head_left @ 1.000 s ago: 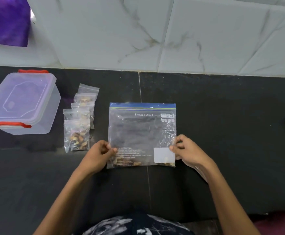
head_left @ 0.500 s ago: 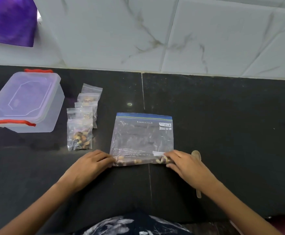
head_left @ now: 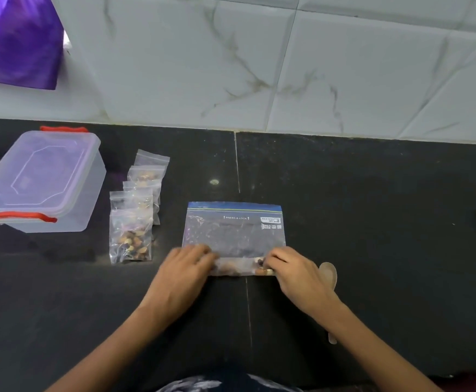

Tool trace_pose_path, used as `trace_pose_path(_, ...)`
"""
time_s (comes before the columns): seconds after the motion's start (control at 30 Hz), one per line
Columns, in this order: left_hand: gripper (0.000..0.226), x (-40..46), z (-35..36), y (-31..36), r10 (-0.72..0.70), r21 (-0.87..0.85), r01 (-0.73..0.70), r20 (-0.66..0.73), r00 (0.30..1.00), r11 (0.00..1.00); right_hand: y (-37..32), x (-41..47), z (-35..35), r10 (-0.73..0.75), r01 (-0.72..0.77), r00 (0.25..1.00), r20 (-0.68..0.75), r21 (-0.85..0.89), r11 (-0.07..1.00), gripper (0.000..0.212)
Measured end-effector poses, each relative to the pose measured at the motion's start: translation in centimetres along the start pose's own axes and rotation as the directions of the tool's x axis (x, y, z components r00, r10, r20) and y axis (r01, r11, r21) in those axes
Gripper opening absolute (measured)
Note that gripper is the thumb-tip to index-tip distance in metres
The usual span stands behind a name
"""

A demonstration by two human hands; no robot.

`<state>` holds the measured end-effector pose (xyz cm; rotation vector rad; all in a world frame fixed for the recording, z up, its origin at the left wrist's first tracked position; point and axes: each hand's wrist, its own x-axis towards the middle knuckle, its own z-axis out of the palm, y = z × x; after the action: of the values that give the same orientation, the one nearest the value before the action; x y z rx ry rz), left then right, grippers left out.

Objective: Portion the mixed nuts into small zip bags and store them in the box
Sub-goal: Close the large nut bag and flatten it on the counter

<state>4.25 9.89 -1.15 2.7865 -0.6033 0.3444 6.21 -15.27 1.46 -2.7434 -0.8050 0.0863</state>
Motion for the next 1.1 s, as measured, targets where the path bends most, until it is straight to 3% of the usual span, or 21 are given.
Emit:
trace_pose_path(0.07,0.035,-0.5,0.2,0.6,0.088,0.007,-0.089,0.113,0.99,0.996,-0.1,-0.3,-0.7,0.017,-0.018,1.0,0.026,0.021,1.0,0.016)
trace_pose_path(0.17,0.035,-0.6,0.5,-0.7,0.08,0.03,-0.086,0.165,0.983,0.996,0.3,0.0,-1.2,0.036,-0.031,0.991,0.125,-0.04,0.999,0.042)
trace_pose_path(0.23,0.029,0.4,-0.1,-1.3,0.035,-0.055,-0.021,0.272,0.962,0.998,0.4,0.9,-1.2,0.061,-0.06,0.989,0.136,-0.015,0.998,0.034)
trace_pose_path(0.3,0.028,1.6,-0.5,-1.7,-0.088,-0.191,0.158,0.329,0.94,0.969,0.8,2.2,-1.2,0.123,-0.134,0.983,0.133,0.075,0.988,0.022)
trace_pose_path(0.37,0.025,2.3,-0.2,-2.1,-0.196,-0.212,0.262,0.287,0.938,0.941,1.4,3.5,-1.0,0.176,-0.194,0.974,0.141,0.132,0.972,0.02)
trace_pose_path(0.47,0.014,2.7,0.2,-1.9,-0.096,-0.009,0.098,0.117,0.988,0.995,1.6,4.9,0.1,0.174,-0.173,0.983,0.067,-0.009,0.985,0.028)
trace_pose_path(0.57,0.038,2.0,1.1,-1.0,0.031,0.077,-0.041,0.132,0.991,0.996,0.0,4.9,0.7,0.073,-0.081,0.99,-0.123,-0.064,0.995,0.053)
trace_pose_path(0.67,0.049,0.9,2.0,-0.6,0.037,0.134,-0.061,0.176,0.984,0.989,-0.9,4.0,1.7,-0.032,-0.015,0.976,-0.214,-0.215,0.977,0.033)
trace_pose_path(0.73,0.052,0.7,2.4,-0.9,0.052,0.152,-0.083,0.199,0.979,0.985,-1.2,3.5,2.5,-0.017,-0.034,0.98,-0.199,-0.246,0.969,0.025)
trace_pose_path(0.83,0.074,1.4,2.0,-1.2,0.009,0.128,-0.034,0.193,0.981,0.991,-1.1,3.8,2.7,0.036,-0.07,0.988,-0.147,-0.232,0.97,0.033)
trace_pose_path(1.0,0.058,4.5,0.7,-2.0,-0.037,0.0,0.038,0.12,0.992,0.999,-0.3,5.8,0.4,0.134,-0.139,0.986,-0.099,-0.046,0.989,0.005)
trace_pose_path(1.1,0.055,6.6,0.6,-2.2,-0.055,0.074,0.049,0.079,0.995,0.996,0.3,7.4,0.5,0.156,-0.159,0.982,-0.103,-0.019,0.987,0.009)
